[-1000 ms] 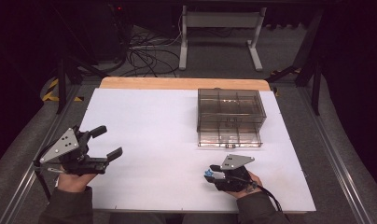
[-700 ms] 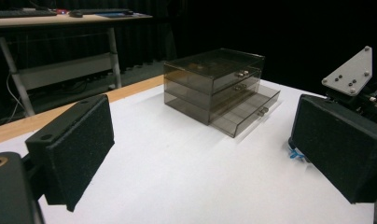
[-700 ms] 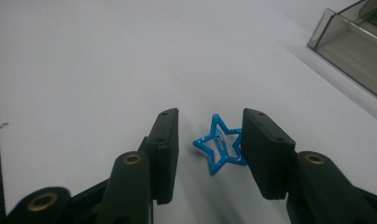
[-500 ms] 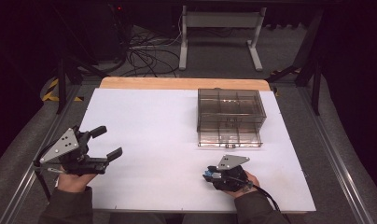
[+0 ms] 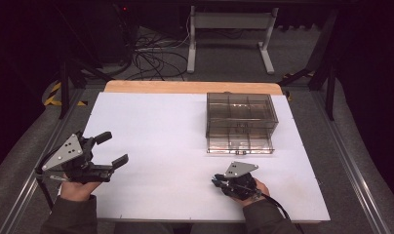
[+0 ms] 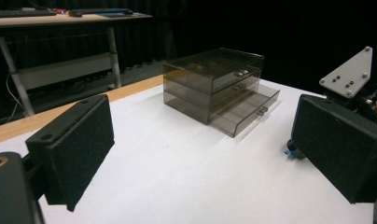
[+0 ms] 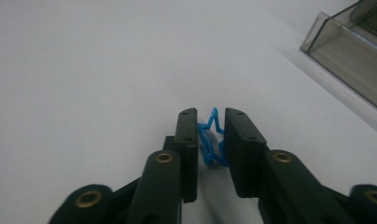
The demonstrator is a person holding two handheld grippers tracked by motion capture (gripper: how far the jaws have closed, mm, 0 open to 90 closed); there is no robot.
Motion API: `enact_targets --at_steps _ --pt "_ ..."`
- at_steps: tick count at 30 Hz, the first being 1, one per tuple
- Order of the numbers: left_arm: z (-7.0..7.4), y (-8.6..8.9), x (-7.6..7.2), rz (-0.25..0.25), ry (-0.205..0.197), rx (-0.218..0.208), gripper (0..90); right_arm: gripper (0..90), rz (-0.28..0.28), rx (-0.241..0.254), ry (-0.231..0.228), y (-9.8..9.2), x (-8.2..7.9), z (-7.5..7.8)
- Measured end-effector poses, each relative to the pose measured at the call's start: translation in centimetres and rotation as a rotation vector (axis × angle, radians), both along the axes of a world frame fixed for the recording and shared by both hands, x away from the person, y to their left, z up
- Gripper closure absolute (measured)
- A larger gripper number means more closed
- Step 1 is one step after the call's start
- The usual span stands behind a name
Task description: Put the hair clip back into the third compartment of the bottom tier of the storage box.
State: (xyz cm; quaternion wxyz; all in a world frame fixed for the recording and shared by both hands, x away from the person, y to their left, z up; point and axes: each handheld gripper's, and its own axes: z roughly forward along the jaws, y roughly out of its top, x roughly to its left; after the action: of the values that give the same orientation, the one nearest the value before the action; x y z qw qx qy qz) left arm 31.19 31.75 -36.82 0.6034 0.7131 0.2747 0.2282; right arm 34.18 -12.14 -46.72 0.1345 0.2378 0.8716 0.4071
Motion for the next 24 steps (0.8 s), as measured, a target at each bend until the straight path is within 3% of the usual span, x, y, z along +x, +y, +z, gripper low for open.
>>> enact_targets --at_steps 8,14,24 --pt "0.0 0.01 -0.01 0.0 -0.001 0.001 6.6 87.7 -0.03 0.01 -0.026 -0.09 -0.04 0.29" --pt "-0.02 -0.06 -0.02 0.0 0.0 0.002 6.6 88.6 -0.042 0.012 -0.039 -0.12 -0.05 0.38" --pt "-0.07 -0.17 0.0 -0.001 0.001 0.003 6.6 89.0 -0.068 0.055 -0.067 -0.51 0.02 0.86"
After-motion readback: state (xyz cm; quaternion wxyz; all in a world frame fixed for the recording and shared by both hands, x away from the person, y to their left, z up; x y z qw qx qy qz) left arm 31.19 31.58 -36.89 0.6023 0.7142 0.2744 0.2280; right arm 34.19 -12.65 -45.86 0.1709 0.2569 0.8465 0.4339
